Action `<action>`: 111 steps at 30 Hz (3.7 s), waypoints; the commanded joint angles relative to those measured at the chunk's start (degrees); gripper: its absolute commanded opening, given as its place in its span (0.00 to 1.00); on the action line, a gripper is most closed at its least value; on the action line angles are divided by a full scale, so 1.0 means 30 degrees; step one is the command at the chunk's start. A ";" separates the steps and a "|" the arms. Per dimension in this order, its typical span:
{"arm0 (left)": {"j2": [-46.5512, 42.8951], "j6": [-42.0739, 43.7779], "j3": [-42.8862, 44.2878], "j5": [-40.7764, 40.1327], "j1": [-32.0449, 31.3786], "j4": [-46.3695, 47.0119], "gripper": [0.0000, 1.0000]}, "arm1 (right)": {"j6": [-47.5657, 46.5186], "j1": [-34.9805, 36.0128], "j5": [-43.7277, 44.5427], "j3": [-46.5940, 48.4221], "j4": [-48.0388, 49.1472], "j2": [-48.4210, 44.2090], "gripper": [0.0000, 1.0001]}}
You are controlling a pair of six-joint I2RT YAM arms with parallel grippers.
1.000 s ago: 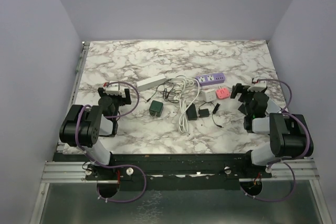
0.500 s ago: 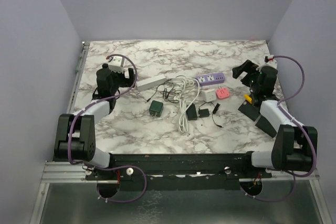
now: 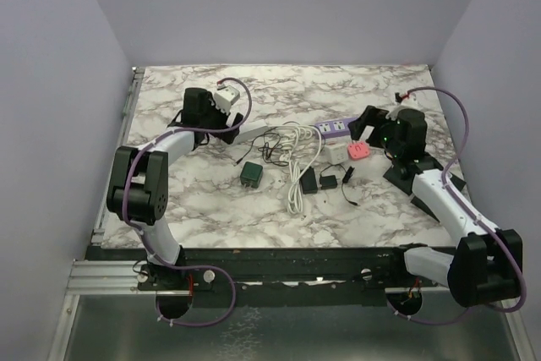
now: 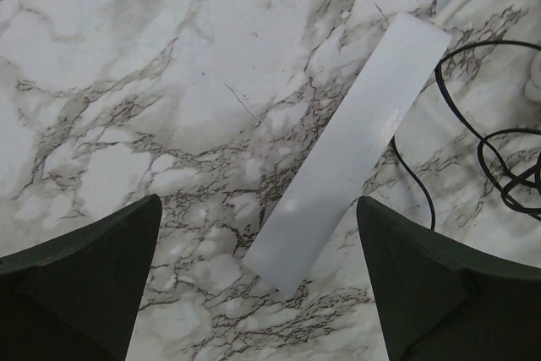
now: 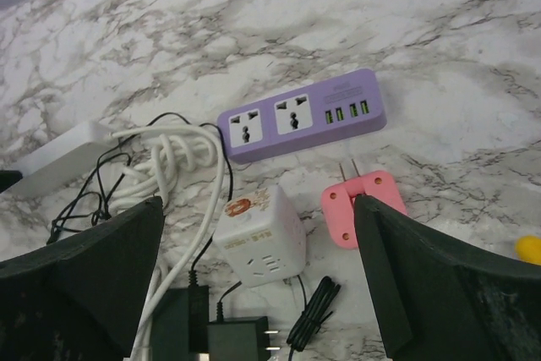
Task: Insert the plug
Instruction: Pick up the socket from the center of the board, then place the socket at the center of the board.
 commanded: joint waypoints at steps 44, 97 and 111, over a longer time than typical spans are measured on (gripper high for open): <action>-0.3658 1.2742 0.6479 0.1508 -0.1787 -0.5506 0.00 | -0.0771 0.5162 -0.1147 0.3914 -0.2991 0.2134 1.00; -2.2305 2.2824 -0.5588 0.2498 -0.2683 -1.7420 0.00 | 0.4397 1.5880 0.6686 -0.4466 -0.6781 -0.3005 0.01; -2.8333 2.6388 -1.3759 0.1206 -0.2663 -1.5461 0.00 | 0.3678 1.6550 0.3561 -0.2583 -0.6807 -0.0530 0.51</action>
